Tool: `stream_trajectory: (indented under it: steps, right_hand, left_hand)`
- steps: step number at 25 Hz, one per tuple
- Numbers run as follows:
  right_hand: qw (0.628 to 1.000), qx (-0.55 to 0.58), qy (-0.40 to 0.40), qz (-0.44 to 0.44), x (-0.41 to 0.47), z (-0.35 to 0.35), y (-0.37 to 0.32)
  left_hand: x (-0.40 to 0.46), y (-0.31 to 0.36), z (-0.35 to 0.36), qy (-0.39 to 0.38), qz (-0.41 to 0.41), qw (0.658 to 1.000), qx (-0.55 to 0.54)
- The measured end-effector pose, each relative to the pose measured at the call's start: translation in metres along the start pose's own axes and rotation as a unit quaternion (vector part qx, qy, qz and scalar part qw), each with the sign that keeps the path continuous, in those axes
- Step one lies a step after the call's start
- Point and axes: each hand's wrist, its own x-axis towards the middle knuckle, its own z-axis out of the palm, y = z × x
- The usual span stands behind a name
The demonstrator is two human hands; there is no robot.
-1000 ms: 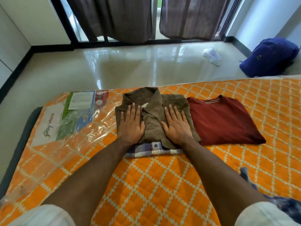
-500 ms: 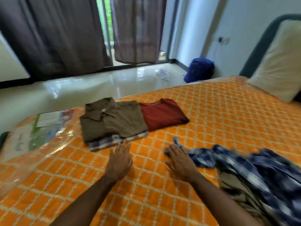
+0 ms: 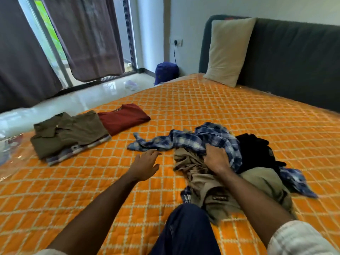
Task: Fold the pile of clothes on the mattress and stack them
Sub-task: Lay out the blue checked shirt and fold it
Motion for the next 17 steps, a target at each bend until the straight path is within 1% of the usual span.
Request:
stream_trajectory:
  steps: [1, 3, 4, 5, 7, 8, 9, 10, 11, 12, 13, 14, 15, 16, 17]
  right_hand:
    - [1.0, 0.025, 0.0, -0.011, -0.001, -0.005, -0.003]
    - [0.991, 0.122, 0.024, -0.042, -0.006, -0.016, -0.013]
    - [0.98, 0.178, 0.034, -0.079, -0.011, -0.023, -0.022]
    - [0.964, 0.226, 0.033, -0.137, -0.018, -0.032, -0.034]
    - [0.914, 0.306, 0.016, -0.265, -0.038, -0.05, -0.06]
    - [0.887, 0.355, 0.006, -0.294, -0.047, -0.061, -0.067]
    - [0.864, 0.401, 0.002, -0.304, -0.053, -0.067, -0.069]
    - [0.856, 0.421, 0.015, -0.298, -0.055, -0.07, -0.067]
    - [0.866, 0.413, 0.038, -0.278, -0.052, -0.069, -0.058]
    - [0.89, 0.381, 0.05, -0.246, -0.047, -0.064, -0.048]
    - [0.918, 0.336, 0.049, -0.204, -0.041, -0.059, -0.039]
    - [0.939, 0.298, 0.033, -0.17, -0.039, -0.055, -0.034]
    - [0.948, 0.284, 0.014, -0.145, -0.037, -0.053, -0.035]
    - [0.947, 0.289, 0.009, -0.139, -0.038, -0.059, -0.039]
    - [0.933, 0.333, 0.018, -0.137, -0.035, -0.07, -0.046]
  left_hand:
    - [0.002, 0.007, -0.005, -0.001, 0.01, 1.0, -0.001]
    - [0.006, 0.02, -0.016, 0.01, 0.037, 0.999, -0.016]
    - [0.009, 0.026, -0.02, 0.019, 0.05, 0.998, -0.041]
    - [0.011, 0.033, -0.024, 0.026, 0.064, 0.994, -0.081]
    - [0.012, 0.05, -0.037, 0.049, 0.11, 0.975, -0.188]
    - [0.011, 0.056, -0.044, 0.079, 0.122, 0.961, -0.237]
    - [0.012, 0.057, -0.049, 0.12, 0.11, 0.95, -0.267]
    - [0.011, 0.055, -0.057, 0.163, 0.082, 0.94, -0.287]
    - [0.009, 0.053, -0.067, 0.195, 0.048, 0.93, -0.309]
    - [0.004, 0.053, -0.077, 0.221, 0.027, 0.912, -0.343]
    - [0.0, 0.054, -0.089, 0.243, 0.021, 0.89, -0.386]
    - [-0.004, 0.059, -0.101, 0.25, 0.026, 0.868, -0.429]
    - [-0.007, 0.065, -0.111, 0.247, 0.033, 0.846, -0.472]
    - [-0.01, 0.07, -0.121, 0.251, 0.038, 0.827, -0.502]
    - [-0.011, 0.071, -0.128, 0.265, 0.035, 0.812, -0.52]
